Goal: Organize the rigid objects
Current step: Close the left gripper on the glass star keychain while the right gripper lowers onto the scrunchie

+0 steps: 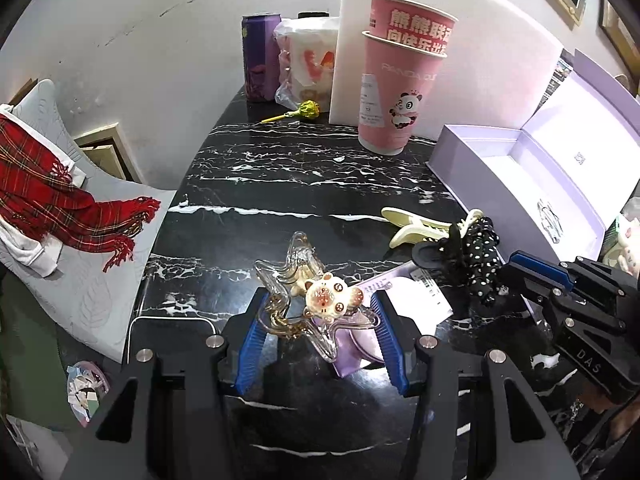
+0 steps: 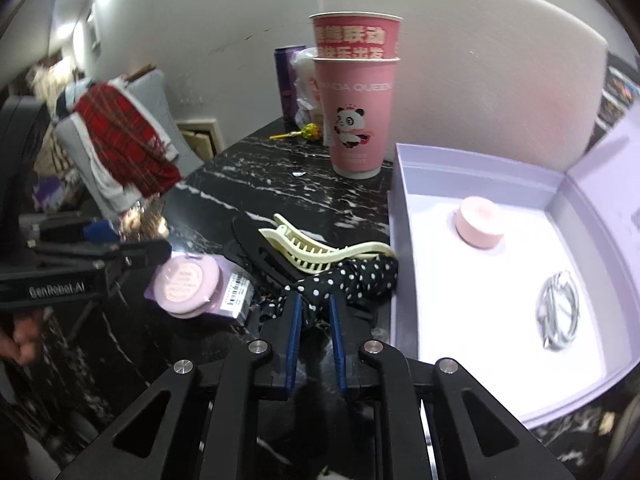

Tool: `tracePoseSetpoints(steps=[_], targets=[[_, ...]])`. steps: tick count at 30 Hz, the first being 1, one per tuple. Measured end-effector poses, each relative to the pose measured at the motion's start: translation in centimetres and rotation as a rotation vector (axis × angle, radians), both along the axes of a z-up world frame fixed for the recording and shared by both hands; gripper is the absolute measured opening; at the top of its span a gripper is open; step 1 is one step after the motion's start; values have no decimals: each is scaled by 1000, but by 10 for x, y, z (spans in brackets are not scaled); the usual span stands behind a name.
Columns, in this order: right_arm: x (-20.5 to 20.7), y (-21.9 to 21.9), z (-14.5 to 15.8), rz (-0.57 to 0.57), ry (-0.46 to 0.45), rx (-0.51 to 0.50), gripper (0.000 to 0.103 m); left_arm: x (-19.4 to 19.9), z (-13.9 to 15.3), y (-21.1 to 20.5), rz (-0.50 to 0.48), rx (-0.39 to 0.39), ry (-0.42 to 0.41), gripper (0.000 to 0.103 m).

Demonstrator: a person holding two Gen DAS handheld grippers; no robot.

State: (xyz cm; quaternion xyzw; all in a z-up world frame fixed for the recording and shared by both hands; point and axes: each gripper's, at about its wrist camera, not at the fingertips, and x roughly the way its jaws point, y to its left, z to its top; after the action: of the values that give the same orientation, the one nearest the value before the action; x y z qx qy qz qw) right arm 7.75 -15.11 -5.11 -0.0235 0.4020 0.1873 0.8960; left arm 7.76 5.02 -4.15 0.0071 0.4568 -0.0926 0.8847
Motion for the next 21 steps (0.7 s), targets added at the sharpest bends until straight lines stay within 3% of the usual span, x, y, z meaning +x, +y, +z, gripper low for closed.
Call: tracePoseSetpoints(steps=[2, 4, 7, 10, 14, 15, 17, 18, 19, 21], targets=[[0, 0, 1, -8, 10, 28, 20, -2, 1, 0, 1, -1, 0, 50], [-1, 1, 3, -6, 9, 47, 33, -5, 2, 0, 4, 0, -1, 50], [-1, 9, 3, -5, 15, 41, 44, -7, 3, 0, 9, 3, -4, 50], [2, 16, 2, -18, 15, 30, 46, -9, 3, 3, 17, 5, -3, 50], [9, 31, -2, -58, 3, -76, 46, -13, 4, 6, 28, 14, -4, 50], [11, 35, -3, -59, 1, -97, 45, -13, 4, 7, 29, 15, -4, 50], [11, 38, -6, -77, -15, -161, 32, -15, 5, 9, 34, 16, -4, 50], [10, 38, -5, -81, -31, -186, 15, -16, 5, 9, 36, 15, -5, 50], [10, 36, -5, -73, -30, -183, 7, -16, 6, 9, 37, 15, -5, 50], [7, 29, -4, -63, -6, -140, 6, -18, 6, 8, 37, 11, -4, 50]])
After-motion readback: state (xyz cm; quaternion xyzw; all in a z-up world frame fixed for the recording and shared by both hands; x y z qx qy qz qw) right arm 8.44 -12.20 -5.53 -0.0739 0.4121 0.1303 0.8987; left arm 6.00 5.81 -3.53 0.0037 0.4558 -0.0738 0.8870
